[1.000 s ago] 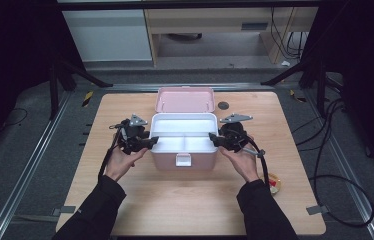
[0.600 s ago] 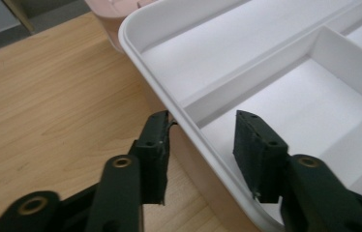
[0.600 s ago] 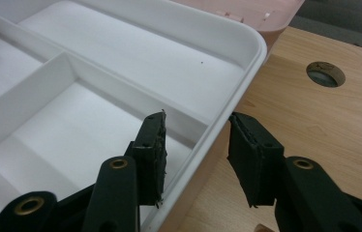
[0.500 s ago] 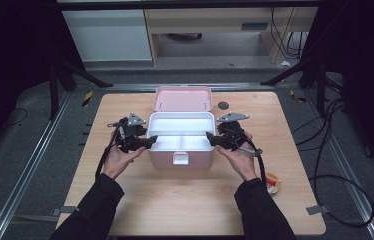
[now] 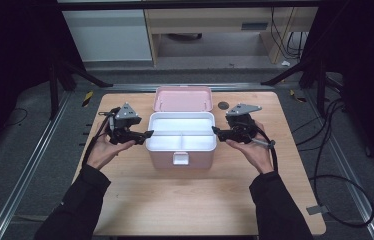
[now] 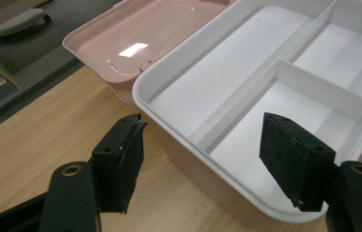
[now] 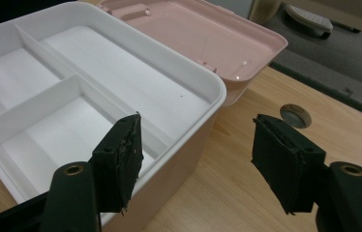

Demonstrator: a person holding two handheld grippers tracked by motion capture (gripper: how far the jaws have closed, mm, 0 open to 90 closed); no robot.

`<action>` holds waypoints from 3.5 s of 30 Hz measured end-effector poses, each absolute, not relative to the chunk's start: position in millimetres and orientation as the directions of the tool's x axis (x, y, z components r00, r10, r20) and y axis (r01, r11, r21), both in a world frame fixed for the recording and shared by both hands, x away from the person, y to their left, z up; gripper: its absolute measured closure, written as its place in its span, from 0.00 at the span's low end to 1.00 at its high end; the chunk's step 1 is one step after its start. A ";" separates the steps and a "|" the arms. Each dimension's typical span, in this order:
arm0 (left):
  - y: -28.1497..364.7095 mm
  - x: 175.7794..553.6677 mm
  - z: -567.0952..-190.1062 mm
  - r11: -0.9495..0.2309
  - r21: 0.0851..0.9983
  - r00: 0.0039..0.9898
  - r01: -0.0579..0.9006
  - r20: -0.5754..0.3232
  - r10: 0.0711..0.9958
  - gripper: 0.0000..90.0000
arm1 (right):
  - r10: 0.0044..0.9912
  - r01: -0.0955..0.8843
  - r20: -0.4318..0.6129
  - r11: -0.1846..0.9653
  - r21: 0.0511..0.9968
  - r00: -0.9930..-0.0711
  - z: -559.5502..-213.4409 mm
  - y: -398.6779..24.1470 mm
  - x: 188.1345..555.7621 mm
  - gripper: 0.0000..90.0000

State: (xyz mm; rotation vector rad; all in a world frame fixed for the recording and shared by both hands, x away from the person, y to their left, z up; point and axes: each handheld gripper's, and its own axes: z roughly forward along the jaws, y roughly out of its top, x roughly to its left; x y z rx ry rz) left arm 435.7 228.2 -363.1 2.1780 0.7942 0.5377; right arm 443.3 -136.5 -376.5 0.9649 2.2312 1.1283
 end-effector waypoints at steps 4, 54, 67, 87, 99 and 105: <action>227.3 446.0 -356.3 -0.557 0.749 0.756 0.359 0.117 0.645 0.37 | 0.718 0.348 -0.104 0.452 0.821 -0.688 -364.8 -134.2 452.3 0.41; 182.4 503.5 -377.6 -0.893 0.407 0.957 0.195 0.119 0.263 0.79 | 0.185 0.133 -0.129 0.933 0.333 -0.974 -372.0 -73.8 506.9 0.92; 188.0 509.6 -378.9 -0.888 0.426 0.975 0.174 0.050 0.215 0.91 | 0.138 0.119 -0.050 0.956 0.269 -0.989 -373.9 -67.0 520.3 0.94; 172.9 518.5 -370.2 -0.947 0.288 0.988 0.140 0.028 0.155 0.95 | 0.147 0.135 -0.017 0.944 0.300 -0.989 -371.5 -71.3 521.5 0.96; 177.2 504.8 -336.7 -0.938 0.324 0.985 0.120 0.080 0.154 0.96 | 0.145 0.109 -0.078 0.930 0.351 -0.986 -349.9 -75.3 512.9 0.96; 178.5 487.6 -318.7 -0.932 0.349 0.986 0.101 0.088 0.140 0.96 | 0.135 0.093 -0.097 0.931 0.353 -0.986 -330.0 -77.0 497.0 0.96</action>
